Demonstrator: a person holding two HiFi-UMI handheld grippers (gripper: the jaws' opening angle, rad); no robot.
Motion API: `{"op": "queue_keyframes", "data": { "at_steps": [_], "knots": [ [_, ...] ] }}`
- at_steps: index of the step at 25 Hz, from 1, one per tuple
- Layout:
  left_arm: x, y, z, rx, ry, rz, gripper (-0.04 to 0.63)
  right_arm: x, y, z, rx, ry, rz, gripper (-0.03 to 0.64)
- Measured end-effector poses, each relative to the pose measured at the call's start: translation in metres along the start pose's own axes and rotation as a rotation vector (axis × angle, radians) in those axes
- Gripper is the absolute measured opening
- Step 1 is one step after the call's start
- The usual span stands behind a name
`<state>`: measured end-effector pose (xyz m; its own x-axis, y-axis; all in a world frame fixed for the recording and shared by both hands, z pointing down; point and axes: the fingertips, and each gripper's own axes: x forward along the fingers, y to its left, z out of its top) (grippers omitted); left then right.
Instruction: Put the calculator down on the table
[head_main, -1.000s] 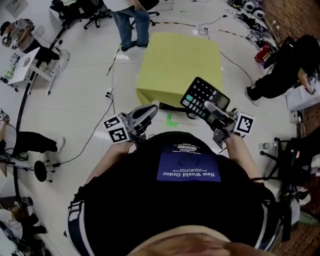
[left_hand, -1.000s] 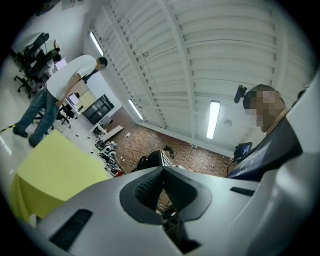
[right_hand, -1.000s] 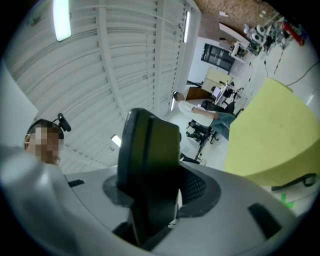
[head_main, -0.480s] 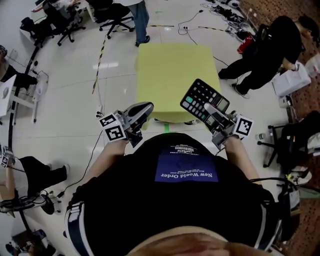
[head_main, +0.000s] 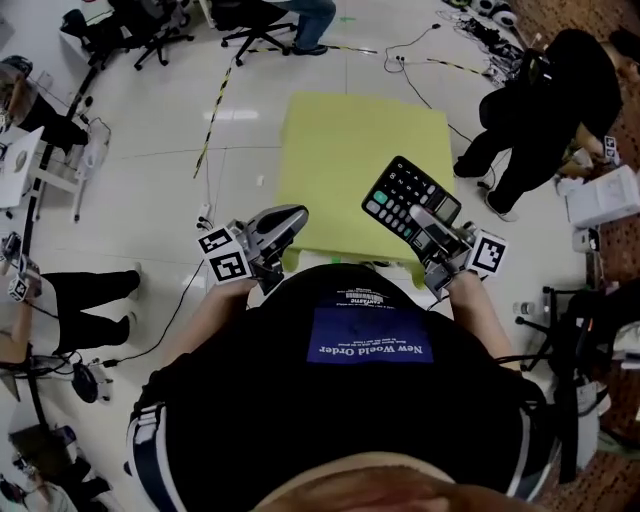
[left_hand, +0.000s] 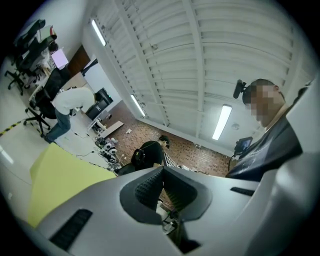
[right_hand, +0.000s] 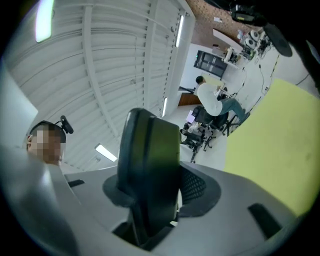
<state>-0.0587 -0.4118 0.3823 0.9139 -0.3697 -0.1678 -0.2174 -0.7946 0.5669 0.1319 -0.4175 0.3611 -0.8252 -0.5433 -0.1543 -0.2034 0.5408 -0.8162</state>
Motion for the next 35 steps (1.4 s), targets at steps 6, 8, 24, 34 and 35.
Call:
{"op": "queue_keyframes", "data": {
  "at_steps": [6,8,24,34,35],
  "knots": [
    [0.078,0.023,0.017,0.004,-0.063,0.099,0.007,0.001,-0.057,0.070,0.020,0.123,0.062,0.175],
    [0.106,0.030,0.021,0.008,-0.056,0.127,0.007,0.003,-0.074,0.093,0.030,0.147,0.095,0.175],
    [0.149,0.103,0.021,-0.048,0.105,0.011,0.007,0.032,-0.164,0.105,0.109,0.083,-0.055,0.175],
    [0.131,0.155,0.045,-0.022,0.079,-0.031,0.008,0.057,-0.193,0.102,0.096,0.130,-0.203,0.175],
    [0.129,0.165,0.048,-0.012,0.063,-0.014,0.006,0.062,-0.202,0.108,0.082,0.147,-0.201,0.175]
  ]
}}
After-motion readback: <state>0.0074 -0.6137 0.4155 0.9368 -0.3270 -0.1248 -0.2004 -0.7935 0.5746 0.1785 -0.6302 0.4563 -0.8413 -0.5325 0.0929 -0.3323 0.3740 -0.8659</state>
